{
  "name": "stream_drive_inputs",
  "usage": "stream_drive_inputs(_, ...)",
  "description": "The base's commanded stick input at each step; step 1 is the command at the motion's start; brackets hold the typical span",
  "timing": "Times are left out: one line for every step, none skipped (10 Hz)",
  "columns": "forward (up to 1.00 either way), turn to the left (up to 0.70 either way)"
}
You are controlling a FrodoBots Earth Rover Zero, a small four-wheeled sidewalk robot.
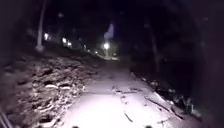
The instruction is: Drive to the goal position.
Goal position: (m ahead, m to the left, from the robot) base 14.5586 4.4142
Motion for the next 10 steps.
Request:
stream_drive_inputs(0.70,0.00)
stream_drive_inputs(0.70,0.00)
stream_drive_inputs(0.70,0.00)
stream_drive_inputs(0.70,0.00)
stream_drive_inputs(0.70,0.00)
stream_drive_inputs(0.70,0.00)
stream_drive_inputs(0.70,0.00)
stream_drive_inputs(0.70,0.00)
stream_drive_inputs(0.70,0.00)
stream_drive_inputs(0.70,0.00)
